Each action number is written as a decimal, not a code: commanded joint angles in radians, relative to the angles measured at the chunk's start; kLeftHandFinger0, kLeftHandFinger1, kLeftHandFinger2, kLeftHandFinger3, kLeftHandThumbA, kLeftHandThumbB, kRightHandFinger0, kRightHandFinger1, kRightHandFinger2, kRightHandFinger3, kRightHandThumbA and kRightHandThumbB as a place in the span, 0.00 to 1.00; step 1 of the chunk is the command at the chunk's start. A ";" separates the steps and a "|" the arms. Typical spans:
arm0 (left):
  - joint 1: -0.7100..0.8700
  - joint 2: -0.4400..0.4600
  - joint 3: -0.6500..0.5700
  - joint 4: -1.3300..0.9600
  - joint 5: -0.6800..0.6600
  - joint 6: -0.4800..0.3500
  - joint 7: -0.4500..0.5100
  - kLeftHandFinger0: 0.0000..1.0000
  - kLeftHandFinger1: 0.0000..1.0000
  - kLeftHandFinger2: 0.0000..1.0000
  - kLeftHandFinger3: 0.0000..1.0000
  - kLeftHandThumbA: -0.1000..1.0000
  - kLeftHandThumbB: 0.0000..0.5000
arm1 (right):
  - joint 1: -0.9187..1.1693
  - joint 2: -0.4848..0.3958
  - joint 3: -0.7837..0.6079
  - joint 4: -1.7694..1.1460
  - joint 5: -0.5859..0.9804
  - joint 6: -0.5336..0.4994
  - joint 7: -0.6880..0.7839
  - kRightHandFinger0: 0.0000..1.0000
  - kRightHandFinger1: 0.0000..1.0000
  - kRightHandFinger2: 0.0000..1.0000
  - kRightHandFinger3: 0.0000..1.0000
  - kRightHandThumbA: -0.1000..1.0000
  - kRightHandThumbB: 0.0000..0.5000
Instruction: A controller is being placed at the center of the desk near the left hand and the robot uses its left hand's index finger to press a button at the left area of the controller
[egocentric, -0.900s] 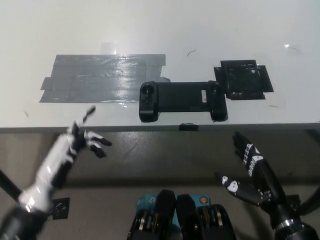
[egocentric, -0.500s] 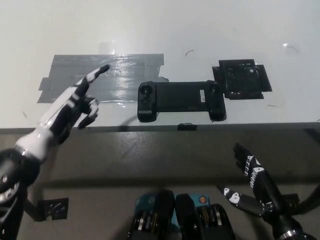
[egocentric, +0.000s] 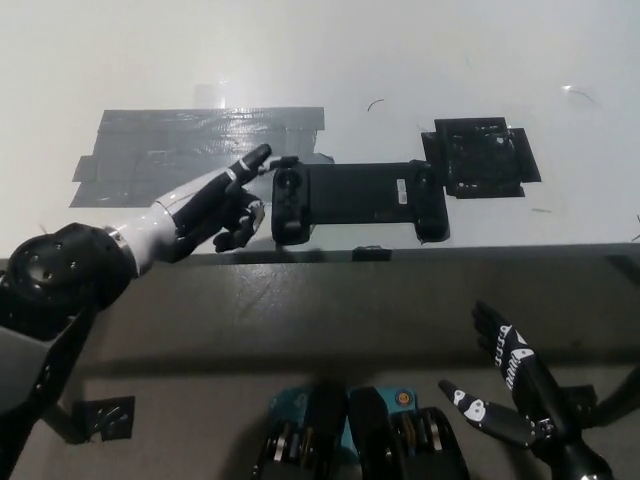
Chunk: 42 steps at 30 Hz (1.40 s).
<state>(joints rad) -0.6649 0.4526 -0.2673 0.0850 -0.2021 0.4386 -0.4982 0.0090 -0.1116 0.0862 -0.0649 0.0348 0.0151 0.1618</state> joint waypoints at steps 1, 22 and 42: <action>-0.056 0.036 -0.018 0.040 0.053 0.006 -0.044 0.21 0.00 0.14 1.00 1.00 0.68 | -0.012 -0.011 0.004 -0.042 -0.001 -0.007 0.014 1.00 1.00 1.00 1.00 0.76 0.45; -0.133 0.022 -0.019 0.210 0.125 -0.045 -0.067 0.32 0.00 0.28 1.00 1.00 0.75 | -0.029 -0.011 0.007 -0.035 -0.009 -0.007 0.010 1.00 1.00 1.00 1.00 0.74 0.48; -0.254 0.021 -0.045 0.440 -0.128 0.031 -0.251 0.00 0.00 0.13 1.00 1.00 0.83 | -0.046 -0.015 0.014 -0.036 -0.023 0.002 0.010 1.00 1.00 1.00 1.00 0.76 0.50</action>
<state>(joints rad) -0.8533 0.4578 -0.3135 0.4944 -0.2238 0.4526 -0.6936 -0.0228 -0.1150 0.0940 -0.0656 0.0250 0.0175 0.1618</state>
